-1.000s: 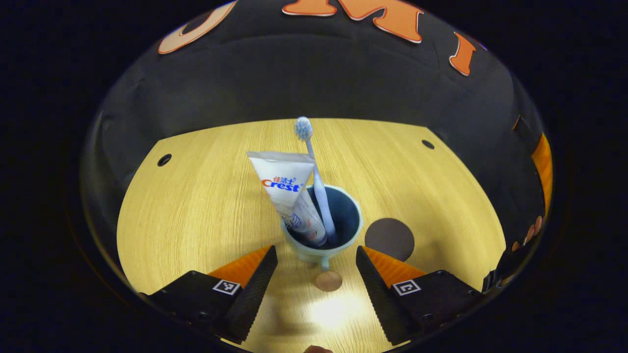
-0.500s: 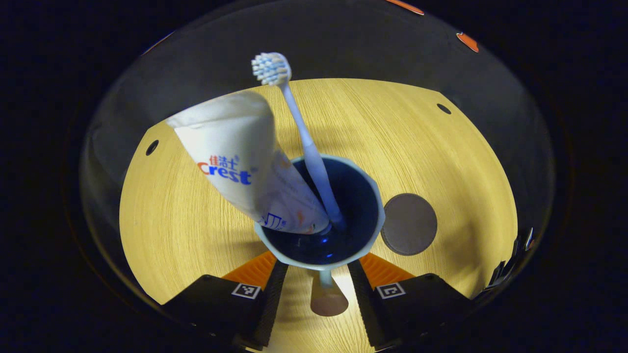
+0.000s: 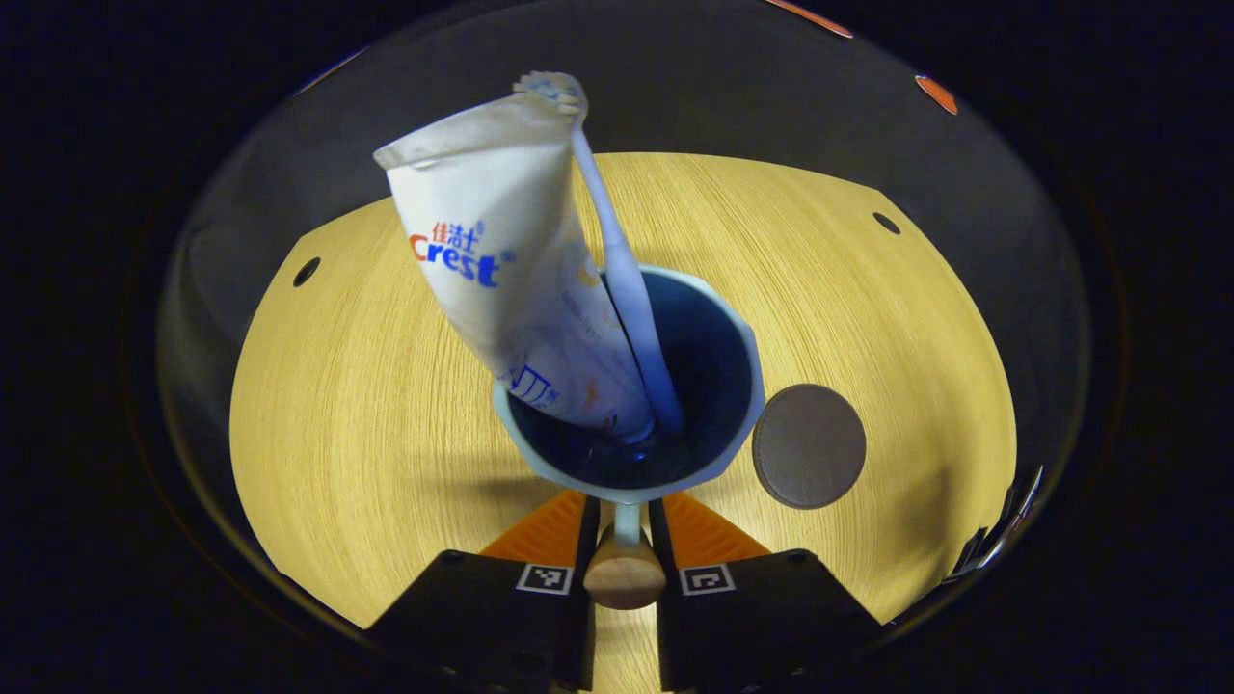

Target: Put the toothbrush and toothpaste on the desktop into the cup, then pick up the cup and place it on the coaster on the desktop.

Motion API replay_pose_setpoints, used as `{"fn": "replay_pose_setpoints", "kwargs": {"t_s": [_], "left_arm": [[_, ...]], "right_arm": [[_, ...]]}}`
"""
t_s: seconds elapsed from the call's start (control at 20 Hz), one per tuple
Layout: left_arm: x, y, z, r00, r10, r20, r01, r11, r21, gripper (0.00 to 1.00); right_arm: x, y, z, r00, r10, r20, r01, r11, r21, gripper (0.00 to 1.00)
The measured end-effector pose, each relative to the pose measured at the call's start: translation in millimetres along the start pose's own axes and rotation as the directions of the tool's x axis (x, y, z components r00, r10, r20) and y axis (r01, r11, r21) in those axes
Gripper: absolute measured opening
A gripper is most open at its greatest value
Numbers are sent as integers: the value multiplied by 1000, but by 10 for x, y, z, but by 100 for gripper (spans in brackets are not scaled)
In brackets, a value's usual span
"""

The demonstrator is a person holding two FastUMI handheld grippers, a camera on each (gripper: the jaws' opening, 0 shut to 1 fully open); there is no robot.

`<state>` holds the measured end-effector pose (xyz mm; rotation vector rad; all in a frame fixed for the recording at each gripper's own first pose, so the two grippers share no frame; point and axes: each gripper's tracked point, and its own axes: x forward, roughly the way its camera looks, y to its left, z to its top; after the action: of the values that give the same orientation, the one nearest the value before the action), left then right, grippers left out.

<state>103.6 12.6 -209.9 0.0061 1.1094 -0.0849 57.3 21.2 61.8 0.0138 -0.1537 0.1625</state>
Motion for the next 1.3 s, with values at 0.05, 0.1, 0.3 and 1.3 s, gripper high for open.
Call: {"fn": "replay_pose_setpoints", "kwargs": {"t_s": [0.05,0.1,0.3,1.3], "left_arm": [[19,-5,38,1000,1,8,-1,1000,-6,25],[35,-19,92,1000,4,15,-4,1000,-6,25],[54,-117,439,998,3,58,-4,1000,16,26],[1157,-1503,477,997,-78,6,76,982,175,25]], "right_arm": [[-32,-39,15,1000,-12,1,12,1000,-4,100],[-58,-102,37,999,-31,7,31,999,-7,96],[-202,-234,95,998,-61,15,61,998,-3,96],[-838,-959,-187,977,-203,-67,202,979,-15,96]]}}
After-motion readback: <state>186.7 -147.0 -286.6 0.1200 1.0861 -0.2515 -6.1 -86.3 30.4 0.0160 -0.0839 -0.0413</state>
